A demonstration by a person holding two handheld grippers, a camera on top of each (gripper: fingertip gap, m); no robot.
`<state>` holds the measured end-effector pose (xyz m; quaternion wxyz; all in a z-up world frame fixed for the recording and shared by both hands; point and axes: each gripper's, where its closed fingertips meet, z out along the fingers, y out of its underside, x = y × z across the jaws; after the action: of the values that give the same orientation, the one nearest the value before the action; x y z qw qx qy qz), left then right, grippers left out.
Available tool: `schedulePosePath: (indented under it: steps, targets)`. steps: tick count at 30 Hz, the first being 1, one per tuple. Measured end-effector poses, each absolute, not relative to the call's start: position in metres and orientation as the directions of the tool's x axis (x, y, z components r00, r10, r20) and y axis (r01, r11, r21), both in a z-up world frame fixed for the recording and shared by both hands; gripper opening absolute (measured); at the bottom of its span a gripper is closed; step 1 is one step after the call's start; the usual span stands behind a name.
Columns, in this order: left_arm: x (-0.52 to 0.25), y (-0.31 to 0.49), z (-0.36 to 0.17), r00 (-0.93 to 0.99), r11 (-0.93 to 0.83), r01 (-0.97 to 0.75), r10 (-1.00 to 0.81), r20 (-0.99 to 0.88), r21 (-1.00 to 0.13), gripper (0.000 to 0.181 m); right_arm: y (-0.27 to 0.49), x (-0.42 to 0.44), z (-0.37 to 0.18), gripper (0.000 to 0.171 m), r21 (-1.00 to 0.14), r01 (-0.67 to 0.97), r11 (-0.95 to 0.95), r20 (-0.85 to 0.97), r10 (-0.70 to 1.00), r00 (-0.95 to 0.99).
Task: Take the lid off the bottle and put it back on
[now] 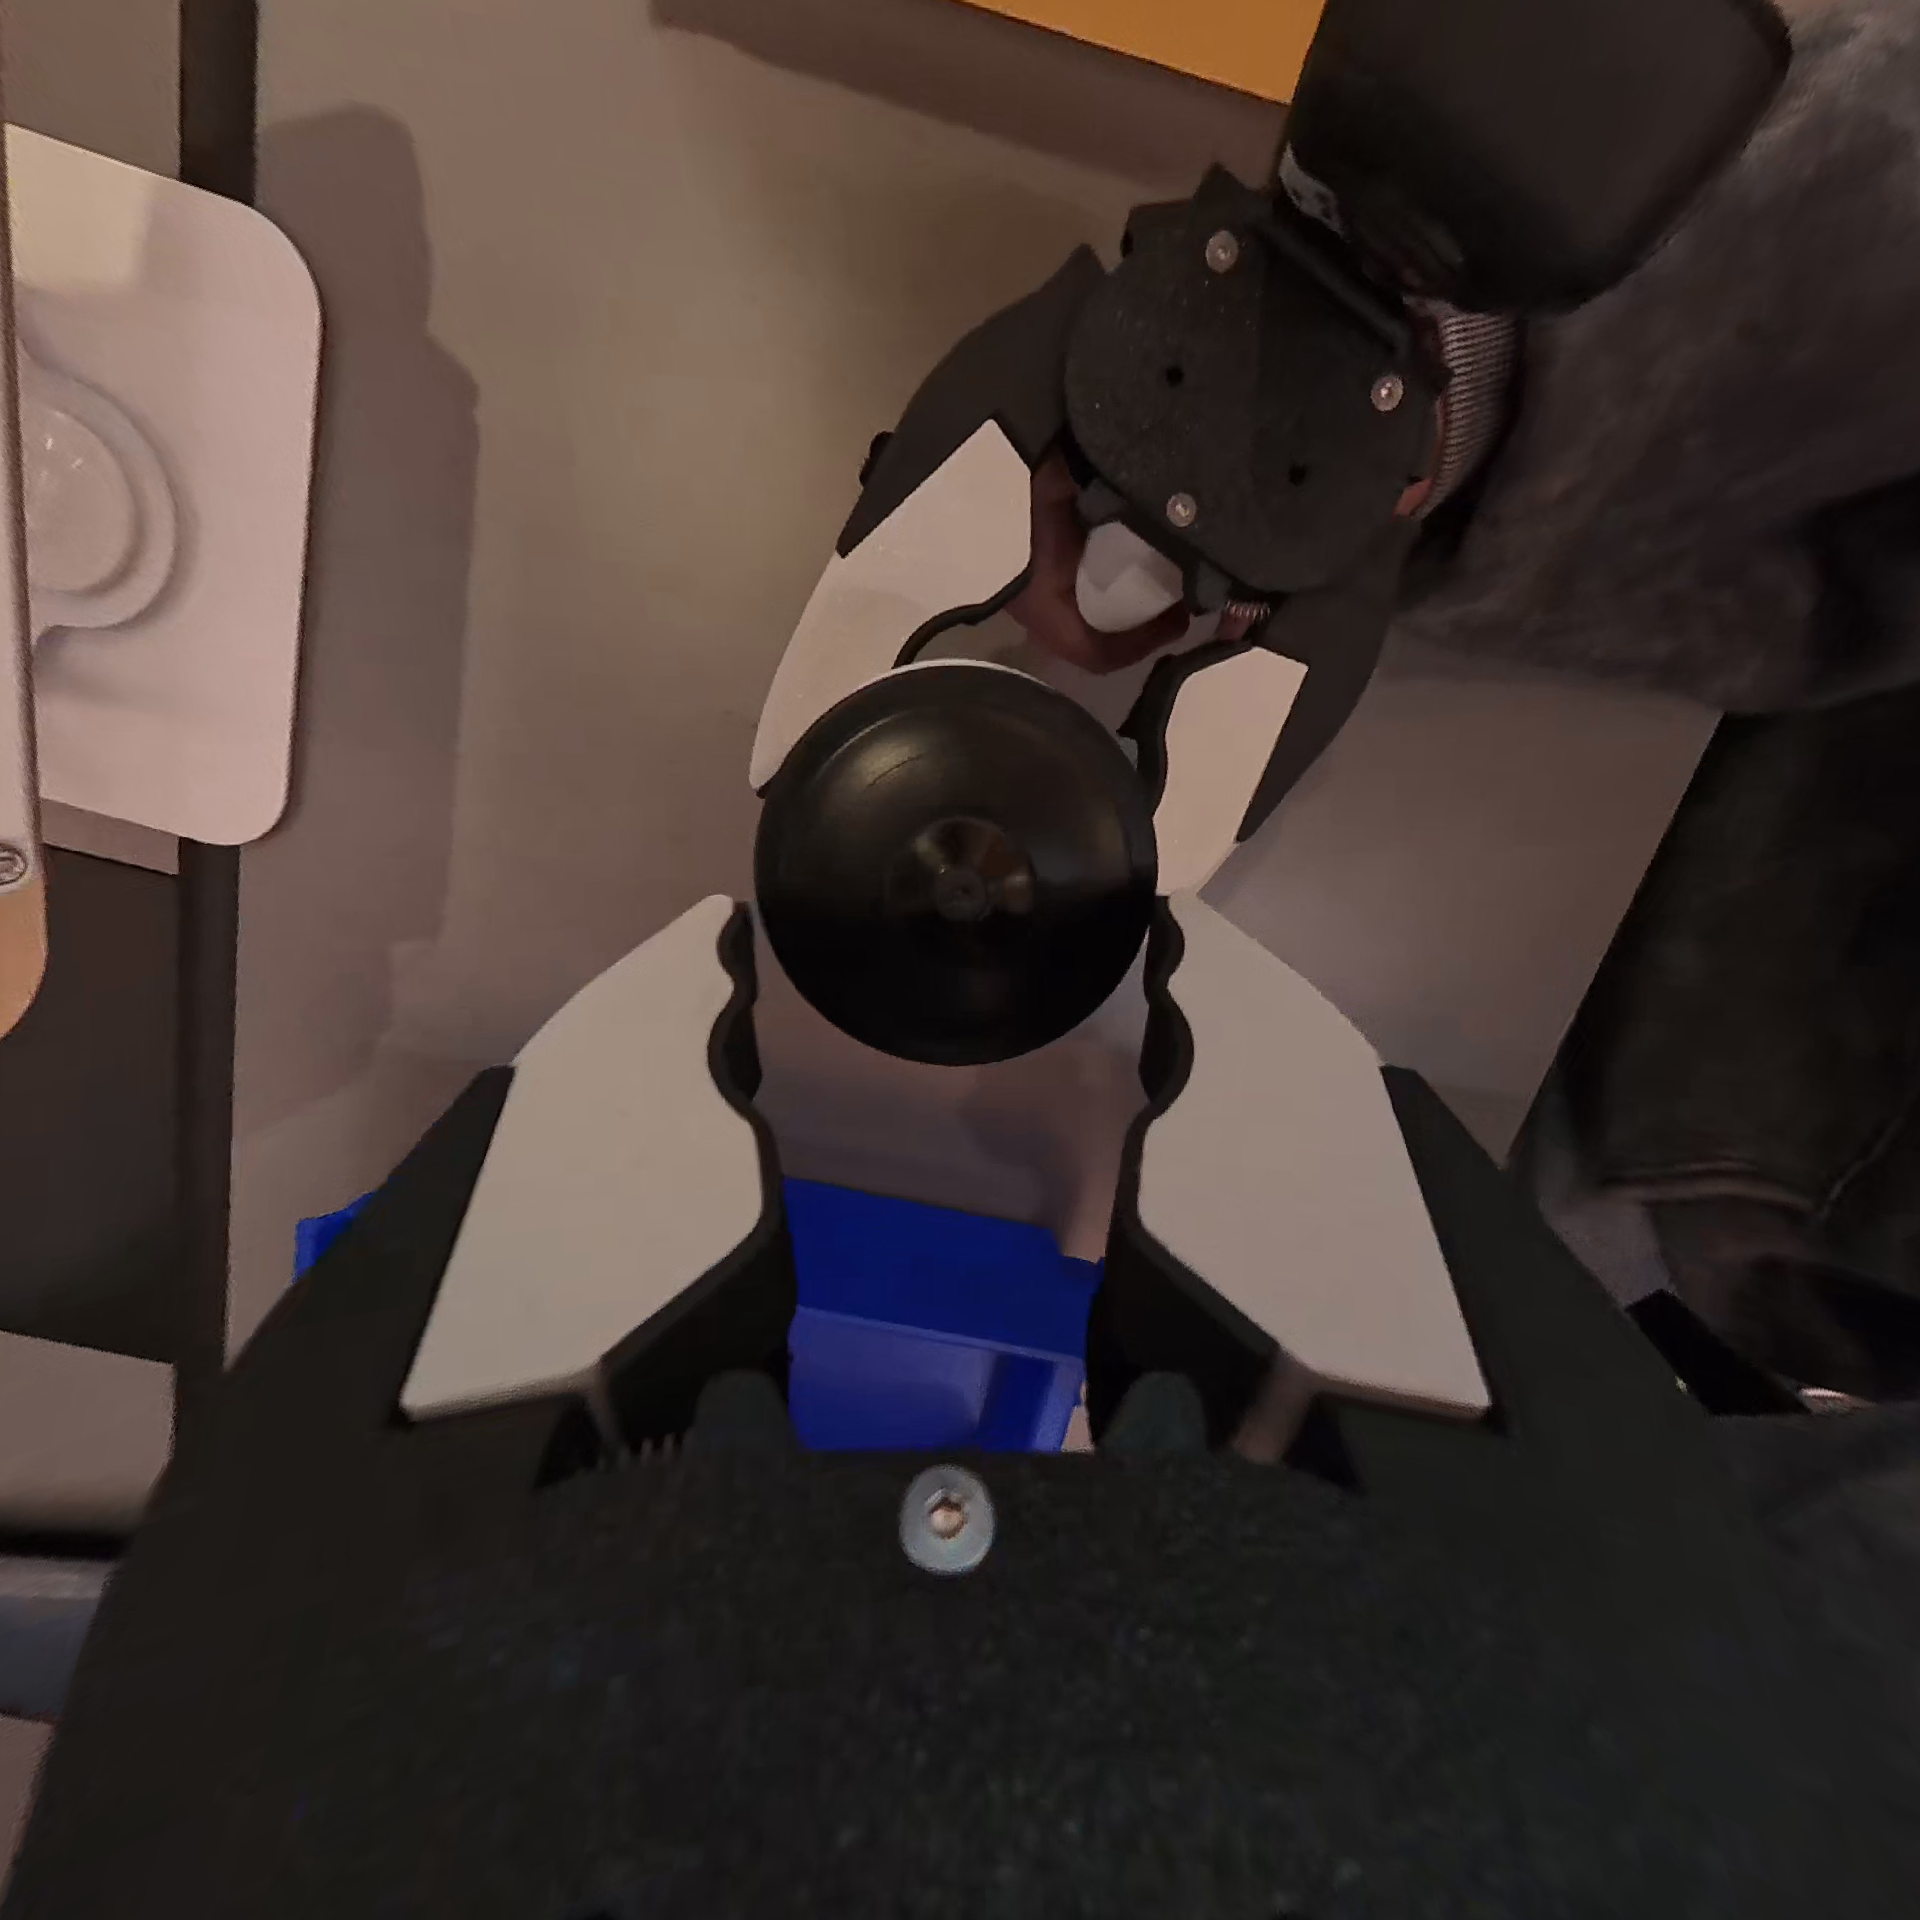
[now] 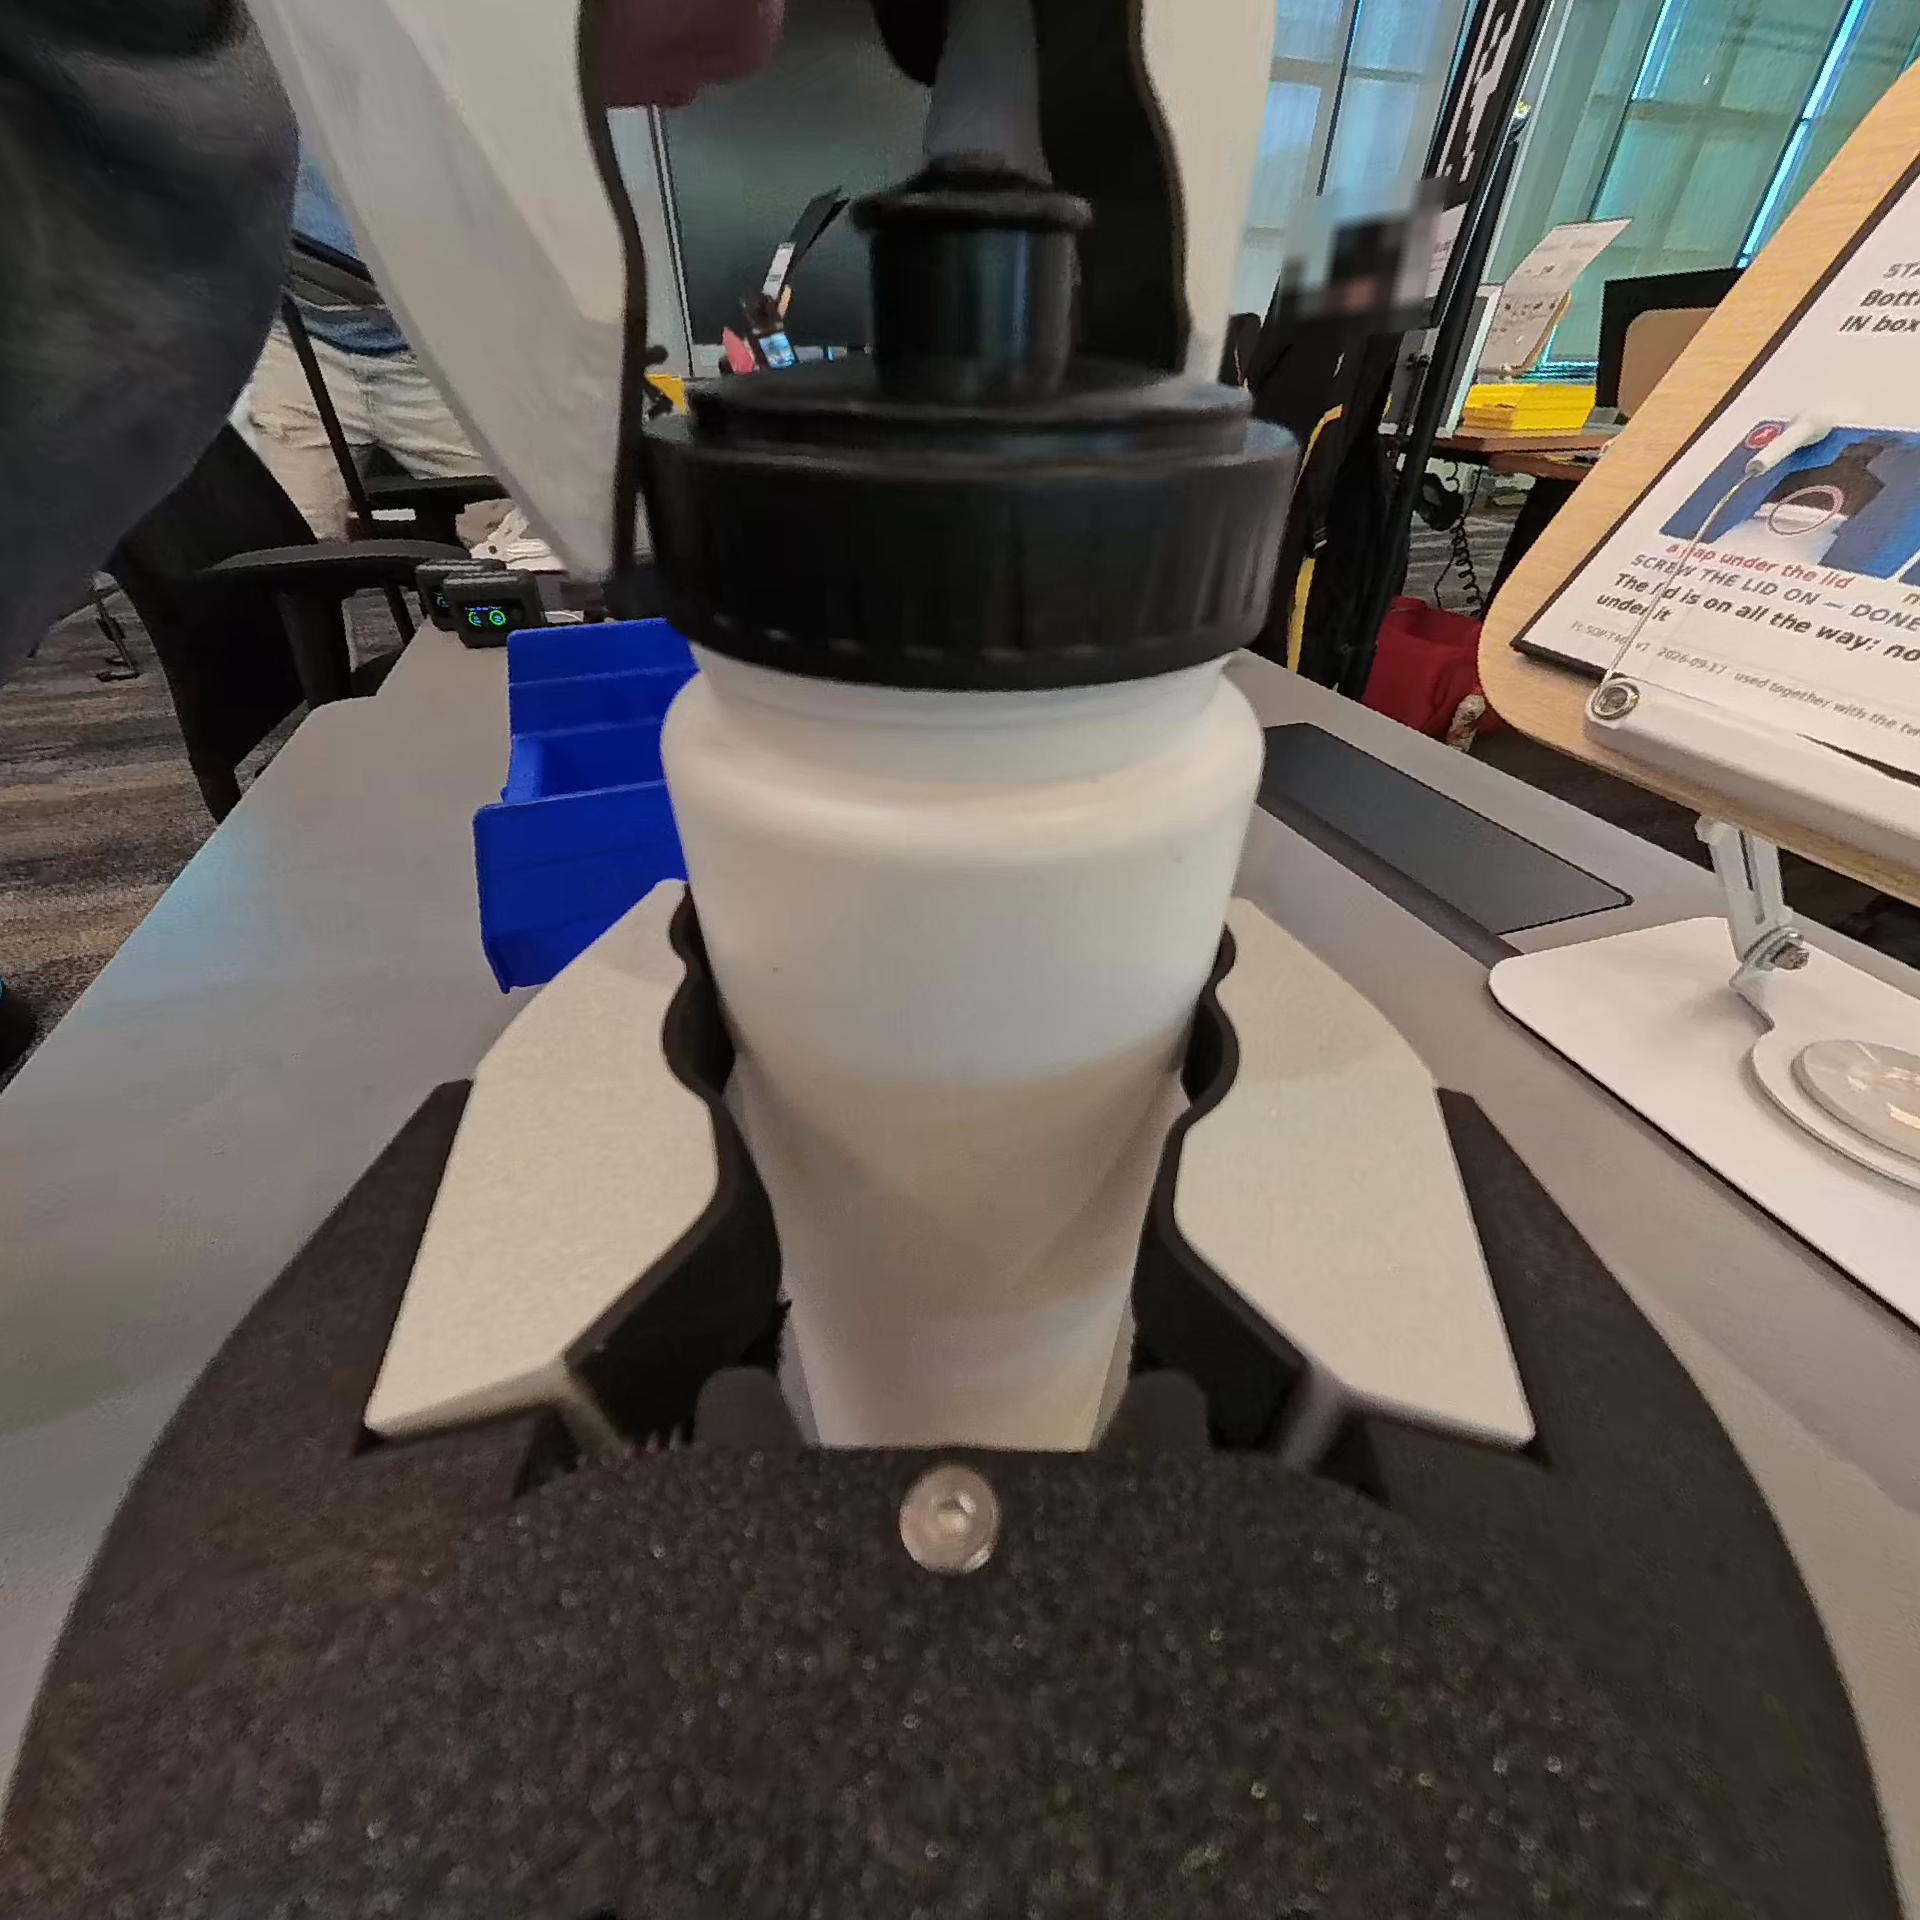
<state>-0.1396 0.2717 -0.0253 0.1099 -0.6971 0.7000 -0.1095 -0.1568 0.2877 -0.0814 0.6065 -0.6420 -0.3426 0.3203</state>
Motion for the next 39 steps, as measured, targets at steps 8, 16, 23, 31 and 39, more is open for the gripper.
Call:
schedulePosePath:
  steps: [8,16,23,31,39]
  targets:
    - [-0.129,0.282,-0.022,0.331,-0.243,-0.752,-0.943,-0.032,-0.612,0.101,0.287,-0.157,-0.081,0.087,-0.998,0.049,-0.028,0.005,0.829,0.559]
    - [-0.122,0.279,-0.01,0.686,-0.404,-0.299,-0.72,0.1,-0.864,0.09,0.287,-0.157,-0.081,0.087,-0.998,0.05,-0.028,0.005,0.828,0.561]
    - [-0.12,0.282,-0.028,0.736,-0.352,-0.311,-0.677,0.011,-0.883,0.079,0.287,-0.157,-0.081,0.087,-0.998,0.051,-0.028,0.005,0.827,0.562]
    - [-0.121,0.273,-0.029,0.407,-0.124,-0.511,-0.907,-0.112,-0.851,0.076,0.285,-0.158,-0.081,0.087,-0.999,0.048,-0.021,0.009,0.838,0.545]
    - [-0.122,0.271,-0.029,0.163,-0.109,-0.475,-0.986,0.035,-0.873,0.077,0.286,-0.159,-0.081,0.087,-0.999,0.044,-0.019,0.008,0.837,0.547]
